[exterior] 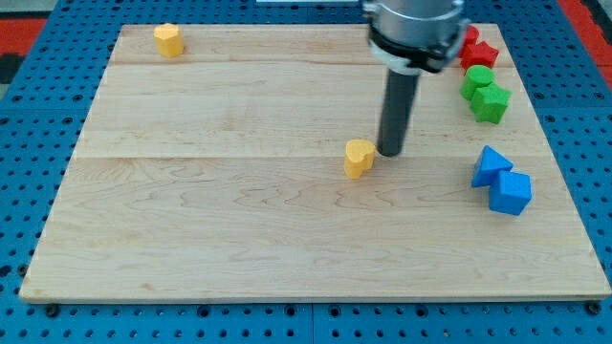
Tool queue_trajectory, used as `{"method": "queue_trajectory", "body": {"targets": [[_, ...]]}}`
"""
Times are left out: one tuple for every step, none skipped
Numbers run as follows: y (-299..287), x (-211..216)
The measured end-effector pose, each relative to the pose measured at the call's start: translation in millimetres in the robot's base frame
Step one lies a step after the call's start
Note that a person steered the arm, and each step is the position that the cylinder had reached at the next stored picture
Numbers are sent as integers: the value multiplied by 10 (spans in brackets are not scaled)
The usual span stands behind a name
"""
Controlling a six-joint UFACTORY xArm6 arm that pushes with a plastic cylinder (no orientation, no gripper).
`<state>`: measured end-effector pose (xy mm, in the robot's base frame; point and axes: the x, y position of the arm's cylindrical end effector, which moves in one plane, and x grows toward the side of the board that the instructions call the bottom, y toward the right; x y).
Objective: Move the yellow heart to the top center of the board
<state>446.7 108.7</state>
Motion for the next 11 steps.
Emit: {"method": "queue_trajectory", "body": {"targets": [[-40, 429], [-727, 349], [-681, -99], [-570, -87], [-98, 253], [-252, -120], [-908, -554], [-996, -766], [-1003, -1154], [-999, -1533], [-678, -1798]]}}
